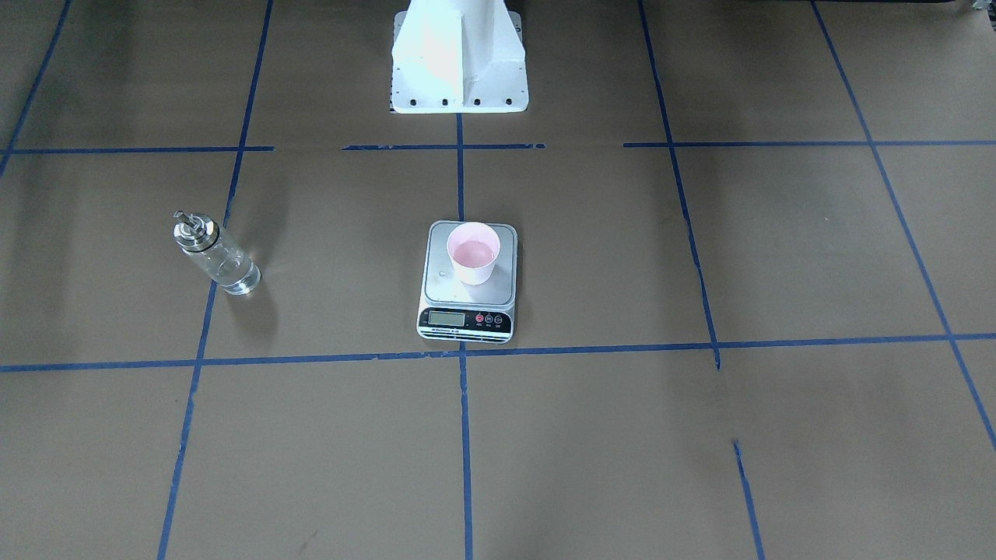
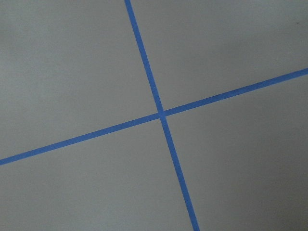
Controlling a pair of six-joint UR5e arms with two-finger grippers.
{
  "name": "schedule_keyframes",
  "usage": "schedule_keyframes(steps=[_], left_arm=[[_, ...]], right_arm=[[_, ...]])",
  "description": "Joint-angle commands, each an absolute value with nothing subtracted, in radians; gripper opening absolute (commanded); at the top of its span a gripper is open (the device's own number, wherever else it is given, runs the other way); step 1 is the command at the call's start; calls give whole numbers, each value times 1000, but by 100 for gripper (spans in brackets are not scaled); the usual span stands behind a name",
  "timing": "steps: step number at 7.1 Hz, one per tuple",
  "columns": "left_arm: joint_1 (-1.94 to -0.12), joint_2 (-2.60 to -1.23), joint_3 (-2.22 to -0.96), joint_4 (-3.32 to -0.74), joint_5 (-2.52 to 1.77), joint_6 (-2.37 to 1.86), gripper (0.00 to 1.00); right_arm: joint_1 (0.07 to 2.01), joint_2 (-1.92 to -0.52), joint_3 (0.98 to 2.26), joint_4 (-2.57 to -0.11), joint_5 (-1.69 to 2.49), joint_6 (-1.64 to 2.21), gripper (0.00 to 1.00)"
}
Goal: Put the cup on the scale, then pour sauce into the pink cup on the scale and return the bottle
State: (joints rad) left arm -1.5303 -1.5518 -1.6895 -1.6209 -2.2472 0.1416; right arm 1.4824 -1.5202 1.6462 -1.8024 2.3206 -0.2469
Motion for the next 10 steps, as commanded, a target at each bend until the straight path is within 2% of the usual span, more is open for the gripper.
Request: schedule_keyframes(steps=[1, 10], left_arm=[[-1532, -1530, -1667, -1609, -2230, 138, 100], [-1537, -1523, -1661, -1609, -2238, 138, 100]], right_arm=[[1483, -1525, 1647, -1802, 2321, -249, 100], [1502, -1572, 1640, -1802, 2326, -268, 100]])
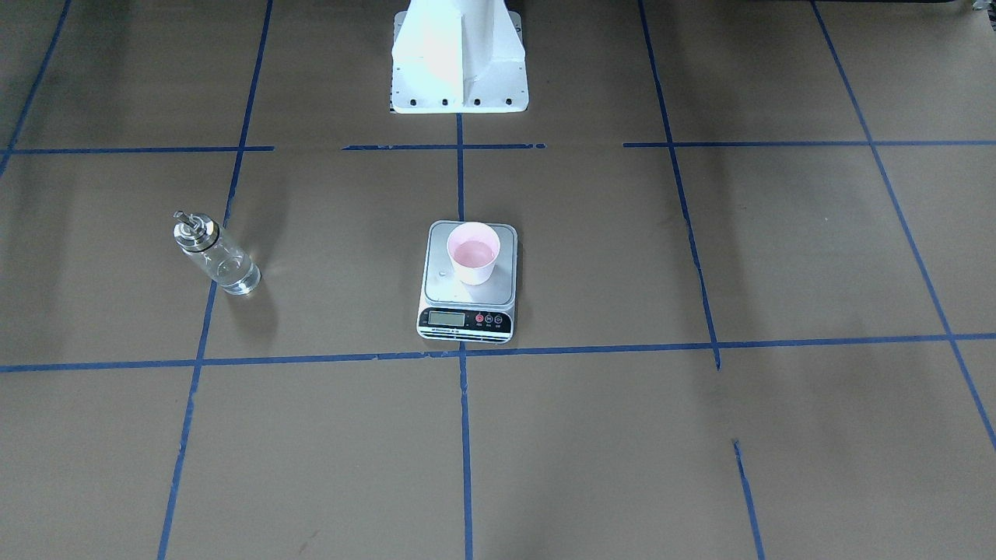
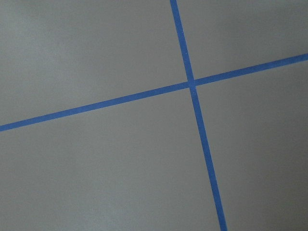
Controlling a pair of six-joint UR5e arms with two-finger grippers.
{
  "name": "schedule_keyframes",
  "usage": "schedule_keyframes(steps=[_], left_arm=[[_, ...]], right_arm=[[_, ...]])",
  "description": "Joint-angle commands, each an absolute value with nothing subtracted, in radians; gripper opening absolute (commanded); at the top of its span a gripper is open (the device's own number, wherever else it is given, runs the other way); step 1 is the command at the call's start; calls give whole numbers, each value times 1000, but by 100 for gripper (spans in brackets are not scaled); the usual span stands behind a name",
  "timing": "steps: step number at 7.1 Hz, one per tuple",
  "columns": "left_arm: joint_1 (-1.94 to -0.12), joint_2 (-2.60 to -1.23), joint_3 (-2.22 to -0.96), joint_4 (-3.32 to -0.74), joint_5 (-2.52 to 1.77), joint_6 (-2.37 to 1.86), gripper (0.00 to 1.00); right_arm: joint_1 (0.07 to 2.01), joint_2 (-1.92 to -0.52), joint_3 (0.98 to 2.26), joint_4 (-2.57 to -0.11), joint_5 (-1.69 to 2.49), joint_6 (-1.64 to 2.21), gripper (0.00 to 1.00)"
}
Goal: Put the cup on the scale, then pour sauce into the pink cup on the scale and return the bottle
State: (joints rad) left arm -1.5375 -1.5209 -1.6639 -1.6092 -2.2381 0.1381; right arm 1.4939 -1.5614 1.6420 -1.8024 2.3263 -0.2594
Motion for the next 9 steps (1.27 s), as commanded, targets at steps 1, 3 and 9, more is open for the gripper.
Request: schedule_keyframes(steps=[1, 3, 9], left_arm=[[-1539, -1522, -1661, -1611, -2241, 137, 100], [-1537, -1525, -1660, -1615, -2238, 138, 100], [-1537, -1523, -1657, -1611, -2238, 138, 100]], right_arm=[[1505, -1580, 1640, -1802, 2327, -279, 100], [1505, -1586, 1640, -1802, 2326, -281, 100], [1503, -1598, 1595, -1646, 2370, -262, 100]])
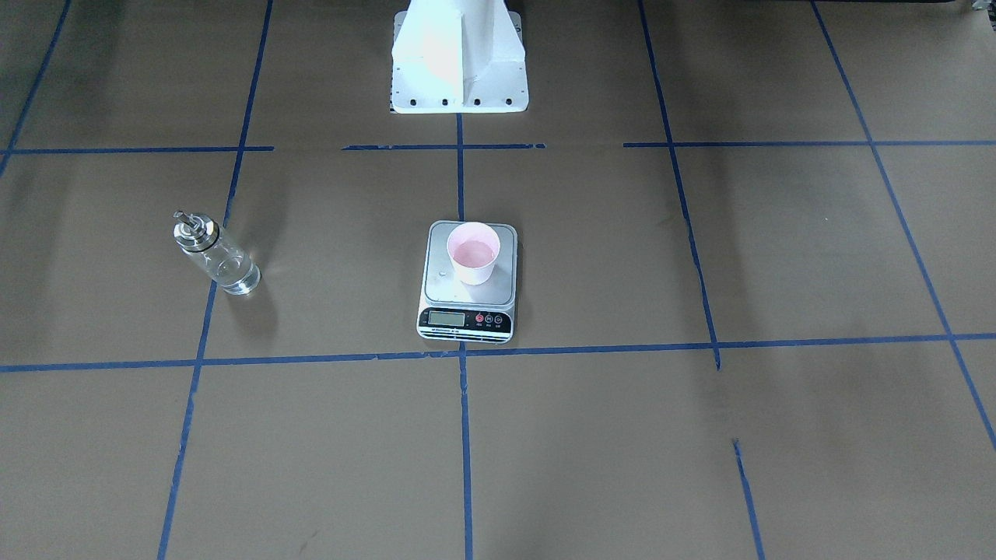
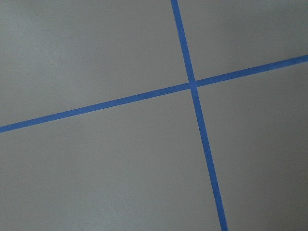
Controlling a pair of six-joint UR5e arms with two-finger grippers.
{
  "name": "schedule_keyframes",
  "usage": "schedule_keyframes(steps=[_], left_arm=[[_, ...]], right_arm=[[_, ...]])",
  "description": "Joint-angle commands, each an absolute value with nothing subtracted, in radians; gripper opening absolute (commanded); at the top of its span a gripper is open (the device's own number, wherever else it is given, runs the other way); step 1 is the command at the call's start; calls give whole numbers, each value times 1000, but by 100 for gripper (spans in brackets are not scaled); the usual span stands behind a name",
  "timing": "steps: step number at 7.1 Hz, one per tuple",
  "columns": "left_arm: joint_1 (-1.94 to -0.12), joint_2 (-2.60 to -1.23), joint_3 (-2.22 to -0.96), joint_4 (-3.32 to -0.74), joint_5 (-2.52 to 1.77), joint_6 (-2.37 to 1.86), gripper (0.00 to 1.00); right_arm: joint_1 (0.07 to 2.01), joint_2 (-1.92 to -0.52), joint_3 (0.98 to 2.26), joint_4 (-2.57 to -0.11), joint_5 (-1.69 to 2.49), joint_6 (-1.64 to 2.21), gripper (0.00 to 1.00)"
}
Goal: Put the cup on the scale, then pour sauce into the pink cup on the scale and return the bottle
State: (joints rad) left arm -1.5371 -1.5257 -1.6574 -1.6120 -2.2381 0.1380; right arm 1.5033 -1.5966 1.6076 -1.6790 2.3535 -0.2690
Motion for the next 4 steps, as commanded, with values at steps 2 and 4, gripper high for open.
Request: schedule_keyframes(steps=[2, 4], left_arm=[[-1537, -1525, -1657, -1611, -2238, 138, 100], [-1537, -1525, -1657, -1611, -2237, 138, 100]], right_arm=[[1503, -1588, 1612, -1641, 2368, -67, 100], [1503, -1598, 1603, -1582, 2367, -55, 100]])
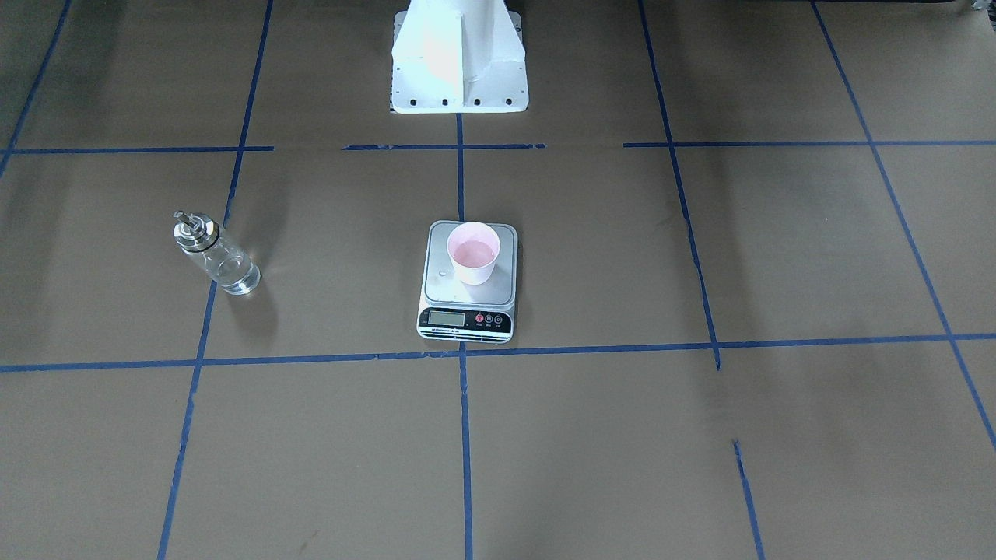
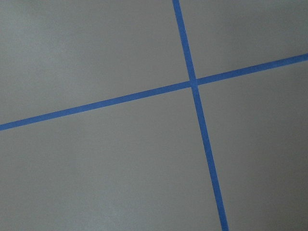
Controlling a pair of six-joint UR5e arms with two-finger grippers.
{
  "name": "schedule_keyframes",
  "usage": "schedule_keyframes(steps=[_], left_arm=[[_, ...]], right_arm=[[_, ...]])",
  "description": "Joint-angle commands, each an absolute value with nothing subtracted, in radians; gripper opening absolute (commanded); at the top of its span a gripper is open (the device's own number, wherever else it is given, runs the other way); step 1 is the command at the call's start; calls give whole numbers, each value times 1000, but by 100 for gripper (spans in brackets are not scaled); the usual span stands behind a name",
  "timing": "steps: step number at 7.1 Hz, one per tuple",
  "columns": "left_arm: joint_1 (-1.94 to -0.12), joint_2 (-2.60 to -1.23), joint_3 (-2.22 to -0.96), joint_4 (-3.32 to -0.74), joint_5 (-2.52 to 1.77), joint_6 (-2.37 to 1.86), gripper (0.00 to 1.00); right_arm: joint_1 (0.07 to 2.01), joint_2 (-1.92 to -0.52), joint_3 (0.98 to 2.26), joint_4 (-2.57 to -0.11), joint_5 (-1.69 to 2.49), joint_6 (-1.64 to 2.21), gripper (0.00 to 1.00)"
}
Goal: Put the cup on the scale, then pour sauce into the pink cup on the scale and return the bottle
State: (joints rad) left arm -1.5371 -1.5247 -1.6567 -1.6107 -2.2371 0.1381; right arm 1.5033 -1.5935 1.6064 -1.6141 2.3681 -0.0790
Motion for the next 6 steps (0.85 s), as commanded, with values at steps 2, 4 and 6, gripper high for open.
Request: schedule_keyframes(steps=[2, 4, 6], left_arm=[[-1537, -1523, -1657, -1611, -2237, 138, 100], [-1537, -1522, -1657, -1609, -2235, 138, 100], [-1537, -1525, -1658, -1609, -2233, 138, 100]], right_arm=[[1503, -1598, 1606, -1580, 2365, -55, 100], [1503, -1598, 1611, -1580, 2365, -55, 100], [1503, -1600, 1612, -1580, 2365, -54, 100]])
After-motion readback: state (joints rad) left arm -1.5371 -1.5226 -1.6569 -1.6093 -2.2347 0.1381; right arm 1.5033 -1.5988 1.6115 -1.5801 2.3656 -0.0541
